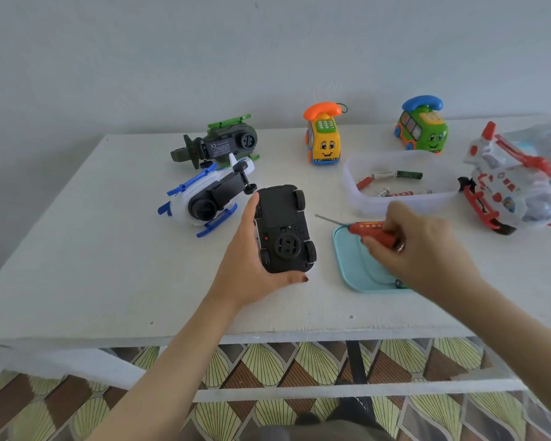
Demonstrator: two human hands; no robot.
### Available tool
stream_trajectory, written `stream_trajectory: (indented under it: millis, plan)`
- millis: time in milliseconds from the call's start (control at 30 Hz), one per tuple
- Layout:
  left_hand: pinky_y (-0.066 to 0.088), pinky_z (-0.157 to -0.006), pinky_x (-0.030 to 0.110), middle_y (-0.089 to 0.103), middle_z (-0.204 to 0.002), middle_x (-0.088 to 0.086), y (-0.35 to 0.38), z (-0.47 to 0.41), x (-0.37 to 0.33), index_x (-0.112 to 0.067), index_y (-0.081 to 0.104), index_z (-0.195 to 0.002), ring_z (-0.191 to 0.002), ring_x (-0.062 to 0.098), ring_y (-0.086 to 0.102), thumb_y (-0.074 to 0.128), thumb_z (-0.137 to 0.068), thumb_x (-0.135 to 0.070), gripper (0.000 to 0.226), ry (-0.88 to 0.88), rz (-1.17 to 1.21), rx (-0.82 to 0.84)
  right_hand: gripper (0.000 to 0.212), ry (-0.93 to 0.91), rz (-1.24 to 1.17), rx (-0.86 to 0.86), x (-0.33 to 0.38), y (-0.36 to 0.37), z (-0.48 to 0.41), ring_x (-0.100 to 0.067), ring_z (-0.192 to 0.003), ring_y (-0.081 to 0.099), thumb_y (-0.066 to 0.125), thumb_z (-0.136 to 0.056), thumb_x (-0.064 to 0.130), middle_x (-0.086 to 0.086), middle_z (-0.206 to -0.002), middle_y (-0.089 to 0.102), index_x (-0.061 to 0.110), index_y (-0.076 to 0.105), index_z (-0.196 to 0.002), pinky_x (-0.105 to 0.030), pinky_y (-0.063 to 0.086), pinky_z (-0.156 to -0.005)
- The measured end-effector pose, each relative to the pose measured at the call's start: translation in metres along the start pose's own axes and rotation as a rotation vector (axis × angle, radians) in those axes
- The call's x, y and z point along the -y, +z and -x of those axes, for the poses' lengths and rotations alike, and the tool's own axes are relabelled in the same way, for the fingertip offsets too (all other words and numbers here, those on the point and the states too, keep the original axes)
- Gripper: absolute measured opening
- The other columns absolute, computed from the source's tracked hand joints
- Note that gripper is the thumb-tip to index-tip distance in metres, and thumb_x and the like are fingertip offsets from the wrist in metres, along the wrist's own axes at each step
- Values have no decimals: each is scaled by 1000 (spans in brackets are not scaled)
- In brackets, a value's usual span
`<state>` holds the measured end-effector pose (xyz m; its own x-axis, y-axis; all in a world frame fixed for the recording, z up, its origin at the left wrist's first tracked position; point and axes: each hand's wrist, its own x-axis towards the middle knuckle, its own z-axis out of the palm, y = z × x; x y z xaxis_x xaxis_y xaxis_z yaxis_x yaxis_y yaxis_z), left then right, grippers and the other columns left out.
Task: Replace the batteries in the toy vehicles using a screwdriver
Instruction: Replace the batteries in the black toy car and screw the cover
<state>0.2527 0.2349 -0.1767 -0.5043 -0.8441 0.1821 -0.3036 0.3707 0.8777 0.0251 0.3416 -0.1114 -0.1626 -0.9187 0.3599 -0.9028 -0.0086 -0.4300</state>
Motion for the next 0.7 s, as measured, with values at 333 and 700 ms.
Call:
stream_trajectory:
  millis: [333, 700]
  plan:
    - [33, -114, 41, 7, -159, -6, 5, -3, -7, -43, -10, -149, -144, 16, 24, 91, -47, -50, 144, 26, -210, 4, 27, 42, 352, 196, -9, 16, 21, -10, -59, 41, 55, -91, 41, 4, -79, 47, 20, 39, -83, -20, 25, -46]
    - [41, -109, 45, 25, -153, -4, 15, 4, -18, -38, -6, -151, -138, 17, 36, 91, -53, -42, 138, 98, -62, -162, 15, -17, -47, 107, 8, 10, 0, 2, -66, 45, 50, -92, 39, 12, -86, 50, 27, 51, -100, -12, 30, -56]
